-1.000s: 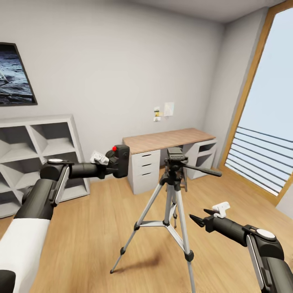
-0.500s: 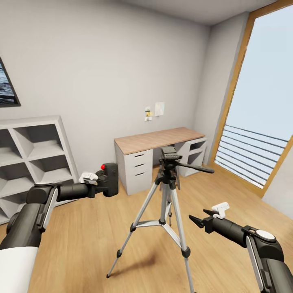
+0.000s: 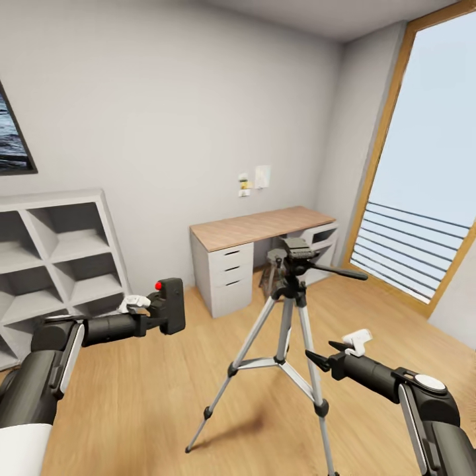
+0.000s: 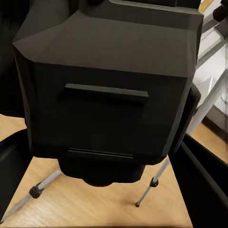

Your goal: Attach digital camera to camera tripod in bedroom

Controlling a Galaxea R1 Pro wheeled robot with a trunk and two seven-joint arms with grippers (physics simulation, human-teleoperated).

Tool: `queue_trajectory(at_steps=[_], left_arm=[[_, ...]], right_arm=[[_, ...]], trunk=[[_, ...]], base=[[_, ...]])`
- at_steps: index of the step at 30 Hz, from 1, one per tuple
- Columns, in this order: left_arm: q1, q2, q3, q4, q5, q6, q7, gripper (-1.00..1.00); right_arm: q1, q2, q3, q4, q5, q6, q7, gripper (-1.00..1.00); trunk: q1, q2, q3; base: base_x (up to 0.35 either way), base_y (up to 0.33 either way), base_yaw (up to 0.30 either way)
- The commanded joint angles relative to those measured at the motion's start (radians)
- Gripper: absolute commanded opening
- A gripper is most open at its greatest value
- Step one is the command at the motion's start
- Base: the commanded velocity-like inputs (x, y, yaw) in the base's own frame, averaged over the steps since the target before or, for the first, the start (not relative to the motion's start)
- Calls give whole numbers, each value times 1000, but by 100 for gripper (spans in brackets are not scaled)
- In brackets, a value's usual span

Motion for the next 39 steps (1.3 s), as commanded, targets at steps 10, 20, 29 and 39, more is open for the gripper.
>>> queue_trajectory(at_steps=[10,20,29,39], left_arm=[[34,-3,9,-1,-6,4,-10,-100],[71,-14,72,-1,-6,5,-5,-100],[77,-17,77,0,-3,5,-4,-100],[78,-31,76,0,-10,5,-3,-100]], right_arm=[[5,0,-1,-13,8,4,10,100],[18,1,-1,-15,7,4,11,100],[29,-1,46,-16,8,-2,10,100],[29,0,57,-17,8,-2,7,100]], trunk=[[1,-2,-2],[1,-2,-2],[1,-2,-2],[1,-2,-2]], base=[[0,16,-137],[39,2,-20],[107,0,-1],[6,0,0]])
